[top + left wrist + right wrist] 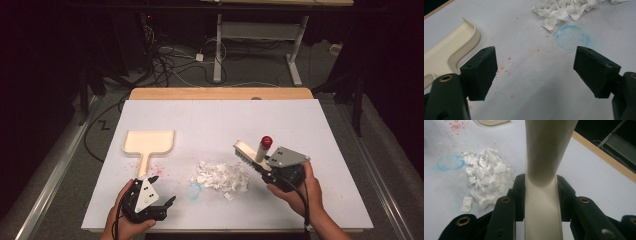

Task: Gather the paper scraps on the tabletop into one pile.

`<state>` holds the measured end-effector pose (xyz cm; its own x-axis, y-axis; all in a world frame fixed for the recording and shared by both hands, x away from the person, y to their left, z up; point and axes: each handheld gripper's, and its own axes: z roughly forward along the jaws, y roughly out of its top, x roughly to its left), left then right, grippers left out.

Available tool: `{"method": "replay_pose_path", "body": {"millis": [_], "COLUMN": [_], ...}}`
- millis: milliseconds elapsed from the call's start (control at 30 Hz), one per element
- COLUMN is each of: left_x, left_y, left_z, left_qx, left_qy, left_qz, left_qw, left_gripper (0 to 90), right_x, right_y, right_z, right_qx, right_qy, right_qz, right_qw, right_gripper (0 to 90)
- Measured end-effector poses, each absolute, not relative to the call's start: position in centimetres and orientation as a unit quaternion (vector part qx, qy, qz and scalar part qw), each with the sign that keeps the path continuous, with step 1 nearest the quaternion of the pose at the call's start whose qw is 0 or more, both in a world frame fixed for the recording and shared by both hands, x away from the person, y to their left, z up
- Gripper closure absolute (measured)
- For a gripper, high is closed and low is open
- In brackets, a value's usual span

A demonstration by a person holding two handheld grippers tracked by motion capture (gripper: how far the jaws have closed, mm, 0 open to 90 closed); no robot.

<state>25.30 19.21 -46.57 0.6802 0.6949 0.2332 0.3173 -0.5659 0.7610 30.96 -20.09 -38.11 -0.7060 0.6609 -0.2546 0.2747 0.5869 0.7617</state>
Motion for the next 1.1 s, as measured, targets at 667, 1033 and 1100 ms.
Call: {"method": "replay_pose_path", "body": {"millis": [667, 1033, 1100], "left_x": [25.5, 25.3, 25.3], "left_y": [19.2, 19.5, 19.5], "left_z": [-46.6, -46.6, -46.6], "left_qx": [0.844, 0.842, 0.842], "left_qy": [0.304, 0.307, 0.308], "left_qz": [0.263, 0.261, 0.26], "left_qw": [0.356, 0.359, 0.358], "left_gripper": [19.0, 18.9, 18.9], "right_x": [28.9, 29.5, 29.6], "right_y": [-21.1, -18.5, -19.4], "right_z": [-40.9, -40.1, -39.6], "right_qx": [0.236, 0.22, 0.223], "right_qy": [0.906, 0.892, 0.882], "right_qz": [0.277, 0.338, 0.366], "right_qw": [0.217, 0.204, 0.195], "right_gripper": [67.7, 67.7, 67.7]}}
